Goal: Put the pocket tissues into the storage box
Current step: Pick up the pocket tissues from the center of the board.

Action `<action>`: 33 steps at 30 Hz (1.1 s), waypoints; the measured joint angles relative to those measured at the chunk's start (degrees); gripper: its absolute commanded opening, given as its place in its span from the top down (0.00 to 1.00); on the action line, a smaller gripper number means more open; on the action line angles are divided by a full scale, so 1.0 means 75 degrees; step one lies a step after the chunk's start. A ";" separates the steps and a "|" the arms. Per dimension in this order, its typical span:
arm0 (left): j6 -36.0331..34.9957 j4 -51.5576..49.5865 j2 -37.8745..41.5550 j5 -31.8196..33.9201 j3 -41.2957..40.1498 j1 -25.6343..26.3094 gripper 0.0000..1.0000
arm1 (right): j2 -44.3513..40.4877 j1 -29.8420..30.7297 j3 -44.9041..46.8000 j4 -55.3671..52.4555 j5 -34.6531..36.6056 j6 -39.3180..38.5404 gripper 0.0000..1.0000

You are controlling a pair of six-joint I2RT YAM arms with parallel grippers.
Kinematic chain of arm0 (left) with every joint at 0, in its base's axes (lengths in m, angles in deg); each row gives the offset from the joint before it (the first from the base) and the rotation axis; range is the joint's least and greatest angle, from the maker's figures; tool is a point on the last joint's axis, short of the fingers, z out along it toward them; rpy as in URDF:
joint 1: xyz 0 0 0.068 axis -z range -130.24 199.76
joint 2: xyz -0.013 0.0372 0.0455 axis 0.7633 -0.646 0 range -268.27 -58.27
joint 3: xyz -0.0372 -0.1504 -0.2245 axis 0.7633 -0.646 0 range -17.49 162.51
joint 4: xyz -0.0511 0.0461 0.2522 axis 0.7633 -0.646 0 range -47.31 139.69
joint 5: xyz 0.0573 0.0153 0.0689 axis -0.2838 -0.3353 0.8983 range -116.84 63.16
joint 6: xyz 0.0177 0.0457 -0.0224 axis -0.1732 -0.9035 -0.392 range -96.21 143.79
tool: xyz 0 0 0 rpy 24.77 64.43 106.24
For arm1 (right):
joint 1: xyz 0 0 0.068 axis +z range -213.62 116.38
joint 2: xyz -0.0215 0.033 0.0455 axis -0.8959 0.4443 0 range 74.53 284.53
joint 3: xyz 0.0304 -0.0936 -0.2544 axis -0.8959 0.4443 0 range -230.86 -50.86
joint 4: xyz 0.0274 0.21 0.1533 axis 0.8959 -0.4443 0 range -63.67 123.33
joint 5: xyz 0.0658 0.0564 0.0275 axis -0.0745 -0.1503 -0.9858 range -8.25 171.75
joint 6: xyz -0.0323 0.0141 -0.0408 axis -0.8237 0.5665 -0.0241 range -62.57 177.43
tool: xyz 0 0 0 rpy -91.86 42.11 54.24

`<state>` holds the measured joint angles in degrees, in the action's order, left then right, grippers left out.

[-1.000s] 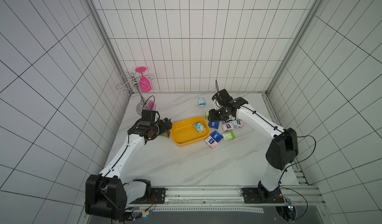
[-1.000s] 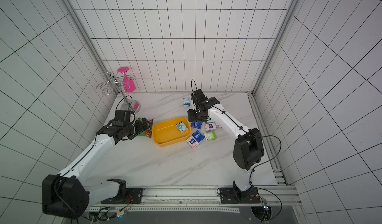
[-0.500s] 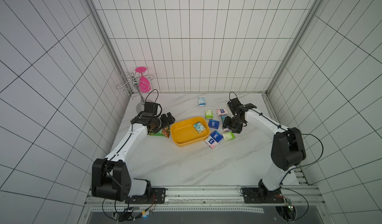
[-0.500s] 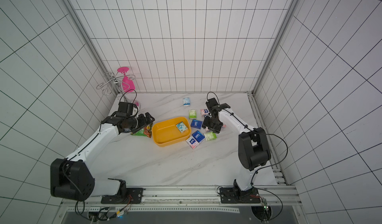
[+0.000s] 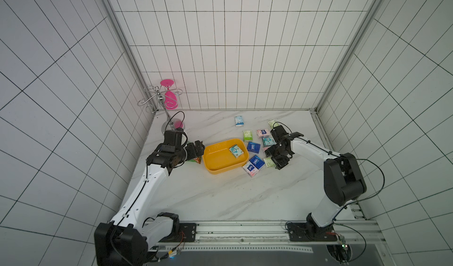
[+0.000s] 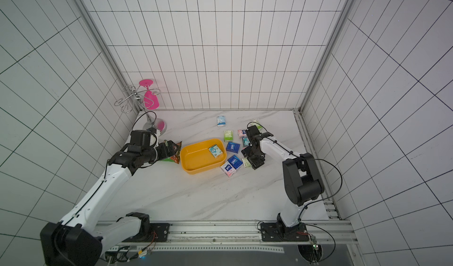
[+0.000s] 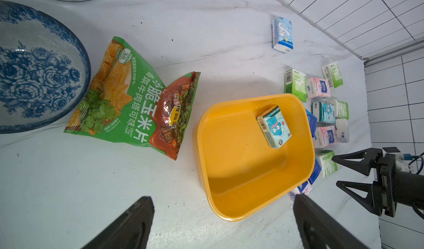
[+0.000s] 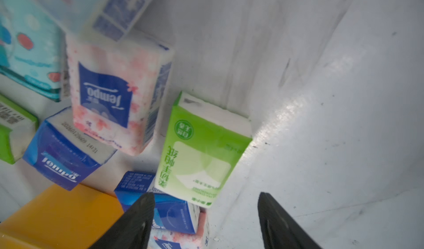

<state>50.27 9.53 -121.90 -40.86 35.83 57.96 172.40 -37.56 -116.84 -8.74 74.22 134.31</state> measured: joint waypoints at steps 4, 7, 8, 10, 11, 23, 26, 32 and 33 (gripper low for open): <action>0.0003 0.0009 -0.0038 0.0035 -0.0041 0.0000 0.02 | -0.0020 -0.0134 0.0102 0.0160 0.0029 0.0297 0.25; 0.0003 0.0017 -0.0254 0.0003 -0.0035 -0.0003 0.02 | -0.0020 -0.0242 0.0114 0.0391 0.0061 0.0312 0.26; 0.0003 0.0009 -0.0376 -0.0023 -0.0017 -0.0003 0.02 | -0.0020 -0.0283 0.0122 0.0481 0.0067 0.0306 0.26; 0.0003 0.0006 -0.0659 -0.0076 0.0032 -0.0003 0.02 | -0.0020 -0.0329 0.0134 0.0600 0.0064 0.0297 0.26; 0.0003 0.0006 -0.0775 -0.0090 0.0055 -0.0003 0.02 | -0.0017 -0.0344 0.0134 0.0659 0.0052 0.0289 0.26; 0.0134 0.0181 -0.1011 -0.0414 0.0023 -0.0058 0.02 | 0.0137 -0.0376 0.0393 0.1151 -0.0079 0.0201 0.28; 0.0210 0.0233 -0.0991 -0.0469 -0.0052 -0.0058 0.02 | 0.0137 -0.0364 0.0525 0.1160 -0.0079 0.0207 0.28; 0.0271 0.0236 -0.0901 -0.0490 -0.0143 -0.0058 0.02 | 0.0149 -0.0224 0.0580 0.1180 -0.0067 0.0224 0.28; 0.0274 0.0239 -0.0895 -0.0490 -0.0146 -0.0058 0.02 | 0.0178 -0.0221 0.0580 0.1189 -0.0067 0.0239 0.28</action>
<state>52.32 11.32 -128.61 -44.53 34.74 57.53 173.73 -39.22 -112.49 0.18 73.72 136.11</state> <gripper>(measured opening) 0.978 0.718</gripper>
